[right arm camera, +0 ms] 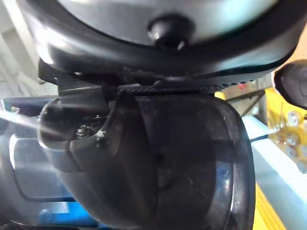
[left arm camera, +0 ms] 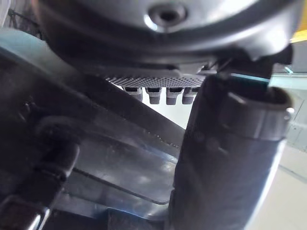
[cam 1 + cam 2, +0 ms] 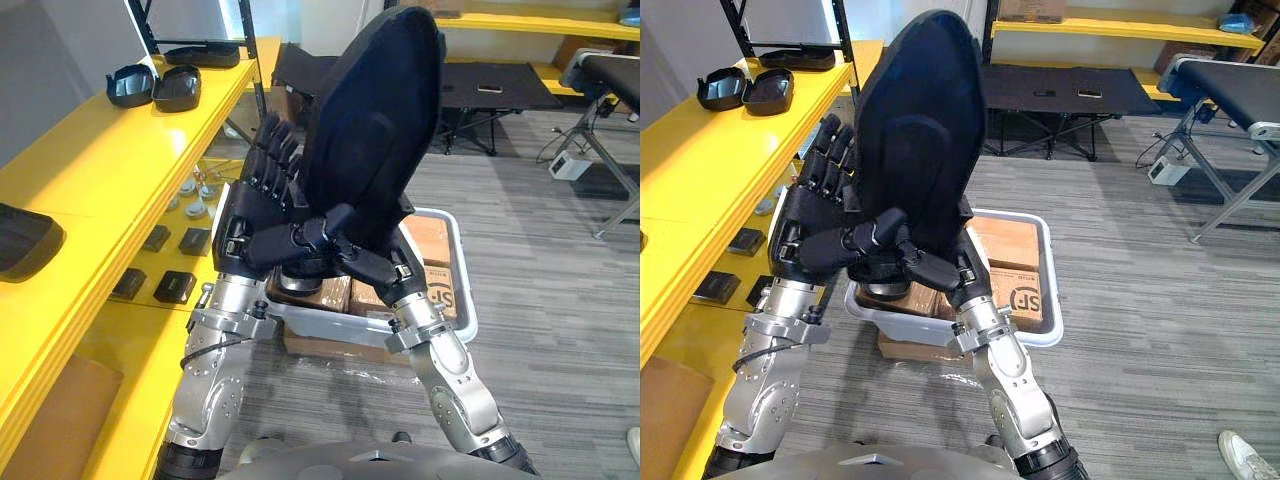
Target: Walk over and take three plastic housings, then place them on the shelf
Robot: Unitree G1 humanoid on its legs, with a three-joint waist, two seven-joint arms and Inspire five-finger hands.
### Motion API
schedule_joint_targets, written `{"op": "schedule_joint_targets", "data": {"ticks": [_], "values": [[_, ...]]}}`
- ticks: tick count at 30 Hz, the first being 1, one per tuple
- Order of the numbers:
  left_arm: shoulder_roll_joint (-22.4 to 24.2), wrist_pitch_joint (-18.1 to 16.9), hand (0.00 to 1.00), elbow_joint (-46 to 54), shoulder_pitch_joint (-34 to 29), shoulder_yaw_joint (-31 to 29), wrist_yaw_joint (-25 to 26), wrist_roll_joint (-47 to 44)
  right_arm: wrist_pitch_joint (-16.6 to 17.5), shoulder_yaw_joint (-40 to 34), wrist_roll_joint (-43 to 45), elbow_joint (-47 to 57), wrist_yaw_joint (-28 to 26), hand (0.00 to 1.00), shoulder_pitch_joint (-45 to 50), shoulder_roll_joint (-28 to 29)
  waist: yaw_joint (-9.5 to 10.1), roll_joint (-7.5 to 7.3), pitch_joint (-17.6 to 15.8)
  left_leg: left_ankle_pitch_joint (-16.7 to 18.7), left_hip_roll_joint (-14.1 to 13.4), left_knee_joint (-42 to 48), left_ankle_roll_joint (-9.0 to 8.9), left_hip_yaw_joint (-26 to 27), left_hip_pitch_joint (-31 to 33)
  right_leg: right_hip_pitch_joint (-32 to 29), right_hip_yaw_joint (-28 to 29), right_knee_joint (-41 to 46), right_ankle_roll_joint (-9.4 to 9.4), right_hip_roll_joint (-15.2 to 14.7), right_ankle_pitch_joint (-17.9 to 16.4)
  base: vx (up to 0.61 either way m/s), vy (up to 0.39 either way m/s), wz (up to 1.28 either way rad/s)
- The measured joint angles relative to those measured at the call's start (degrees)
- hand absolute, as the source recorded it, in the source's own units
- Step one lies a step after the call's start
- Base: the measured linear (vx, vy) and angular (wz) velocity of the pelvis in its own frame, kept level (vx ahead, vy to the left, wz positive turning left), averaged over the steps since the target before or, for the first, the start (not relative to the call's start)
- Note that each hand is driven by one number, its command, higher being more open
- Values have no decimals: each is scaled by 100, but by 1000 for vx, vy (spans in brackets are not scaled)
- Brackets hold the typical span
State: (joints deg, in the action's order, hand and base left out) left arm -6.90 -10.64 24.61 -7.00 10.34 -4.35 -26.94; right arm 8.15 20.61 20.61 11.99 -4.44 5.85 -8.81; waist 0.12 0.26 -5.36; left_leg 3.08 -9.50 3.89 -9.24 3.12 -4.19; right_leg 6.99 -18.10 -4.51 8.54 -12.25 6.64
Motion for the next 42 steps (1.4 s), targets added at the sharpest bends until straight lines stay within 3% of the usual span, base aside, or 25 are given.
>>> {"op": "schedule_joint_targets", "data": {"ticks": [1, 9, 16, 21, 30, 31, 39, 42], "values": [[6, 0, 0, 5, 0, -3, 46, 31, 0, 36, -2, -3, 16, 0, 0, 0, 14, -6, 4, -4, 0, 0, -2, -6, 1, 1, -8, 0, -1, 0, -1, 0, 0, 3], [-13, 318, 0, 67, 7, -4, 108, 507, 0, 92, 6, -86, 125, 0, 0, -70, 38, -27, 27, -9, 0, -2, -6, -5, 2, -37, -22, -2, -10, 0, -8, 0, 0, 0], [-187, 562, 0, 40, 109, -117, -153, 960, 21, 142, 9, -98, 140, 0, 29, -341, -10, -12, 191, -11, 0, 8, -7, -11, 69, -90, -20, -1, -7, 0, -5, 0, 0, 0], [-690, 818, 0, -135, 428, -127, -398, 1365, 10, 346, 39, -99, 98, 0, 237, -638, -24, 49, 248, -11, 0, 12, -6, -10, 69, -96, -18, -2, -7, -1, -5, 0, 0, 0], [-898, 664, 0, -217, 319, -105, -379, 1346, -40, 460, 14, -100, 113, 0, 255, -709, -30, 66, 258, -11, 0, 44, -7, -38, 80, -90, -15, -2, -3, -2, -2, 0, 0, 0], [-893, 582, 0, -217, 237, -98, -328, 1347, -41, 482, 4, -100, 113, 100, 255, -710, -33, 67, 258, -11, 0, 51, -7, -40, 86, -91, -15, -2, -3, -2, -2, 0, 0, 0], [-735, 460, 0, -248, -221, 34, 545, 1927, -44, 644, 7, -101, 173, 100, 202, -712, -6, 81, 267, -10, 5, 97, -8, -112, 151, -87, -52, -2, 2, -1, 2, -4, 3, 2], [-525, 445, 0, -396, -367, 130, 994, 2301, -44, 647, 5, -102, 323, 100, 183, -670, 113, 82, 267, -10, 6, 100, -8, -122, 151, -81, -62, -2, 1, -1, 2, 0, 0, 0]]}}
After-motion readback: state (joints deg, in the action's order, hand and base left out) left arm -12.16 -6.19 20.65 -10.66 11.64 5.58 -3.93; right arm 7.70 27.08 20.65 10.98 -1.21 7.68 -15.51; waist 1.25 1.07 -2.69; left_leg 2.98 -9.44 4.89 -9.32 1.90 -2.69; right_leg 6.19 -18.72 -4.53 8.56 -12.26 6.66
